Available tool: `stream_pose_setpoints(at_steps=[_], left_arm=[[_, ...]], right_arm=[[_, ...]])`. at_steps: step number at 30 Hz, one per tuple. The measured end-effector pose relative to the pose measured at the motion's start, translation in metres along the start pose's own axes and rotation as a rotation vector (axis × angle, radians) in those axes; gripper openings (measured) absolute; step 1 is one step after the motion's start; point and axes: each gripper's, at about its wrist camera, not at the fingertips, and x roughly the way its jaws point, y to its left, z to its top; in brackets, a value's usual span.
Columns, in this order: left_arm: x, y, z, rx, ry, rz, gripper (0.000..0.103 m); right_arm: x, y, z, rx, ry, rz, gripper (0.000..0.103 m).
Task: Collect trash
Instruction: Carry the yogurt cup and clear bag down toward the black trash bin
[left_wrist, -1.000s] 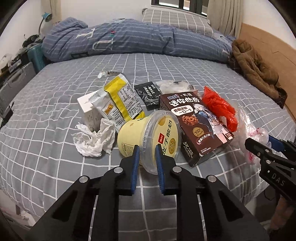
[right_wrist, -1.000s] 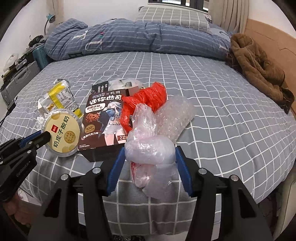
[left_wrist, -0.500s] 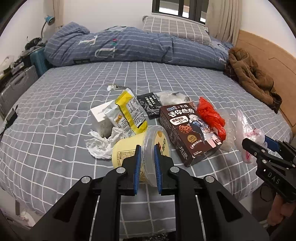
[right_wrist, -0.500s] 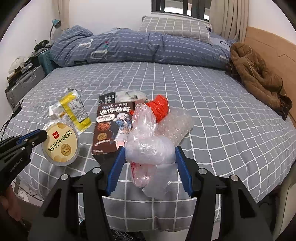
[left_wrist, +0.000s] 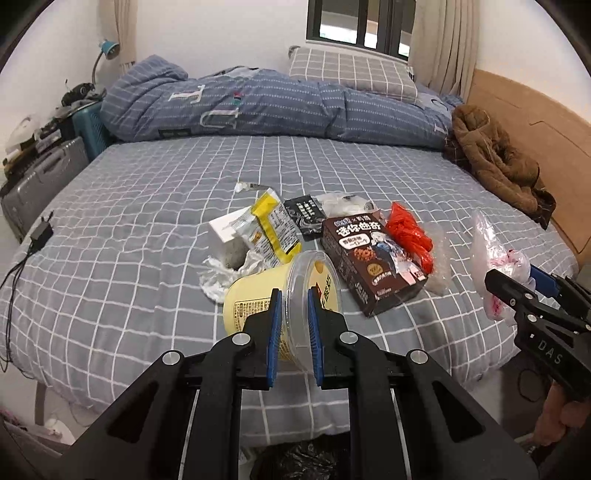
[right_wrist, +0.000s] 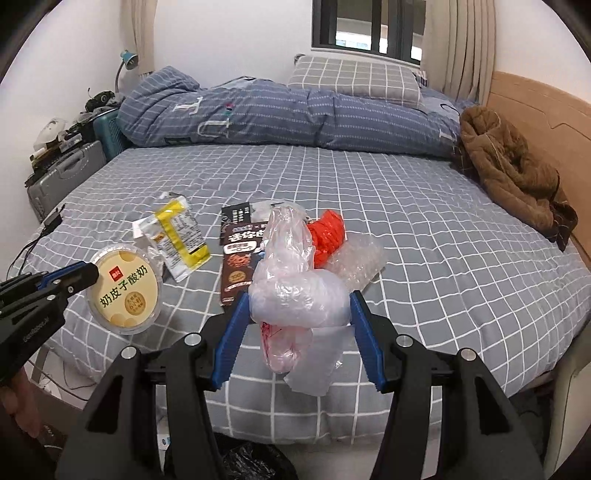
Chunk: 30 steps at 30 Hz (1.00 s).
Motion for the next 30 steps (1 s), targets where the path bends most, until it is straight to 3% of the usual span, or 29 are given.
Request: stream_pose_setpoints(at_steps=[9,30], left_arm=[[-0.037,0.007,-0.012,-0.033,0.001,-0.006,0.013],[-0.094,0.012,-0.089,-0.051,0.069,0.004,0.013]], right_arm=[[-0.035,0.008,-0.007,0.020,-0.006,0.019,0.053],[-0.103,0.045,-0.069,0.002,0.041,0.063,0.053]])
